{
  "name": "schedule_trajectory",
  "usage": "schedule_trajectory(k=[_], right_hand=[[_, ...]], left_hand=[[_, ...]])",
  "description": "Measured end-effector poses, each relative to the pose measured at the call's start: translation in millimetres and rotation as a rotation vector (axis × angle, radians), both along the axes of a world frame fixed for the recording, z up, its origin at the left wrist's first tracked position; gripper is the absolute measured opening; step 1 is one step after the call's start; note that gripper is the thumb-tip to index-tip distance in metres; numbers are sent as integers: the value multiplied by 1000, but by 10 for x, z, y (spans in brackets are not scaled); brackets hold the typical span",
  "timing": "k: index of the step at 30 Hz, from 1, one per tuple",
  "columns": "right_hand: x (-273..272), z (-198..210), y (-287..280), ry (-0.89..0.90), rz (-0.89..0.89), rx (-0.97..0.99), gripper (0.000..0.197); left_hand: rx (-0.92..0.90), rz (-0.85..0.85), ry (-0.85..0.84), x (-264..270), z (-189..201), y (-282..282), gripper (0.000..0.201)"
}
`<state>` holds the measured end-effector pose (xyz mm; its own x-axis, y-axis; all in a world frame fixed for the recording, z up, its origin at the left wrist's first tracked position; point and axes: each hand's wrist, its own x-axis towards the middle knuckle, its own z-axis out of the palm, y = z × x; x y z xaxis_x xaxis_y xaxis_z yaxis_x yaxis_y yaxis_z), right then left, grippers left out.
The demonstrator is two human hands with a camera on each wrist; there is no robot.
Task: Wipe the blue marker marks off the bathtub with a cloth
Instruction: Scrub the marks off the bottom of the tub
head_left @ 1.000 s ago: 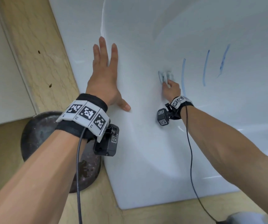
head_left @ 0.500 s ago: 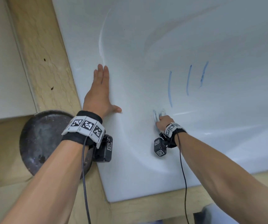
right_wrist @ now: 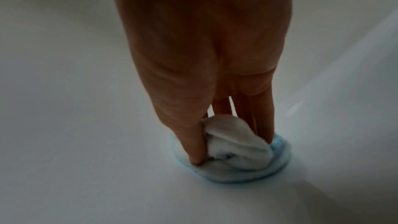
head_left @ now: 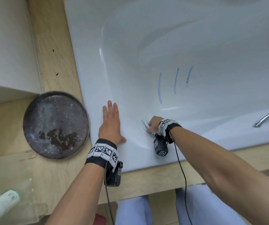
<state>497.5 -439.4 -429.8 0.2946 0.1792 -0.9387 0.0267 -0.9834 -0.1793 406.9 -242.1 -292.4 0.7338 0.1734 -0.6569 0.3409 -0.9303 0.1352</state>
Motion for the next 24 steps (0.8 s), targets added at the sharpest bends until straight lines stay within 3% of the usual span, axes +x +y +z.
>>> schedule_trajectory(k=[3, 8, 10, 13, 17, 21, 24], right_hand=[[21, 312, -62, 66, 119, 25, 18], [217, 640, -486, 183, 24, 157, 37], [427, 678, -704, 194, -86, 167, 38], [740, 623, -1094, 273, -318, 187, 19], [1117, 470, -1559, 187, -516, 237, 31], [1414, 447, -1911, 124, -606, 298, 51], [1574, 460, -2078, 96, -695, 348, 37]], left_hand=[[22, 2, 43, -155, 45, -199, 143], [6, -119, 70, -225, 24, -569, 127], [-26, -144, 78, -173, -46, -734, 123], [-73, -148, 128, -86, -160, -1029, 119], [-128, -77, 231, 25, -192, -1514, 108], [-194, 3, 328, 159, -97, -1990, 113], [-232, 57, 354, 284, -43, -2211, 112]])
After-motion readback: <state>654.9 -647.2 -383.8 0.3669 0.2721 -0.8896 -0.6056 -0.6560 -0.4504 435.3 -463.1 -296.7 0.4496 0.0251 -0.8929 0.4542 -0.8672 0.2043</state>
